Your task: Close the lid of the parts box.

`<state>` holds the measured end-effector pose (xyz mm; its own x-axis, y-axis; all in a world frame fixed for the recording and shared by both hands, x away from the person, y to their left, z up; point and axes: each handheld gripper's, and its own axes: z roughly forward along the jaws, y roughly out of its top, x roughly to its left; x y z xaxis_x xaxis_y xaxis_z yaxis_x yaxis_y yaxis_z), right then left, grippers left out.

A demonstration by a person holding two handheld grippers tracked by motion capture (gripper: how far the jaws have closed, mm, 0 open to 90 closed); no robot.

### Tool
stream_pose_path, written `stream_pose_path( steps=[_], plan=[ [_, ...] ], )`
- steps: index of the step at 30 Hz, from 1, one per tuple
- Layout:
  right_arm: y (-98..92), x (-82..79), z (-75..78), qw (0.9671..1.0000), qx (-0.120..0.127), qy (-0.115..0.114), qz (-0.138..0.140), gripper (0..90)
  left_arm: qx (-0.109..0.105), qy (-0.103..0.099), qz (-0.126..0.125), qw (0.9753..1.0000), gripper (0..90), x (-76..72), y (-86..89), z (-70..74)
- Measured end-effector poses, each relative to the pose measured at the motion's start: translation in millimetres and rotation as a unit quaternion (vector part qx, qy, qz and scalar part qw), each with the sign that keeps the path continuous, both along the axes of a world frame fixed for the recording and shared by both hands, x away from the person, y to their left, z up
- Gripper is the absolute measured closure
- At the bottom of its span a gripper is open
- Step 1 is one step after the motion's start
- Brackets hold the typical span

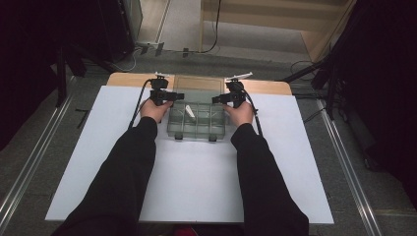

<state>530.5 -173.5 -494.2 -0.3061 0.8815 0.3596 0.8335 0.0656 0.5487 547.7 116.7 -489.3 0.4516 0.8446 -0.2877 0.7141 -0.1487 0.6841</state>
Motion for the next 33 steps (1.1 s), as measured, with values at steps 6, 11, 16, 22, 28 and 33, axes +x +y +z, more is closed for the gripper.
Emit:
stream_pose_path(
  steps=[6, 11, 16, 22, 28, 33],
  plan=[
    [-2.5, 0.2, 2.0, 0.9999, 0.004, -0.012, 0.006, 46.3, -0.012, 0.004, 0.004, 0.9999, 53.2, 0.6, 4.6, 3.0],
    [-3.2, -0.4, 8.7, 0.9996, 0.0, -0.025, 0.013, 46.4, -0.009, -0.01, -0.006, 0.9999, 53.3, -1.1, 5.8, 7.2],
    [-6.8, -2.2, 15.2, 0.9991, 0.009, -0.038, 0.015, 46.4, -0.024, -0.009, -0.011, 0.9996, 53.1, -2.2, 8.8, 12.1],
    [-8.1, -6.5, 22.2, 0.9985, 0.008, -0.049, 0.024, 47.3, -0.022, -0.016, -0.022, 0.9994, 53.0, -5.7, 10.6, 19.6],
    [-9.7, -12.6, 27.6, 0.9976, 0.009, -0.062, 0.029, 50.1, -0.022, -0.019, -0.031, 0.9991, 53.2, -9.1, 12.3, 25.0],
    [-10.5, -18.2, 30.0, 0.9967, 0.009, -0.073, 0.035, 51.2, -0.027, -0.026, -0.03, 0.9988, 53.3, -14.1, 14.3, 27.0]
  ],
)
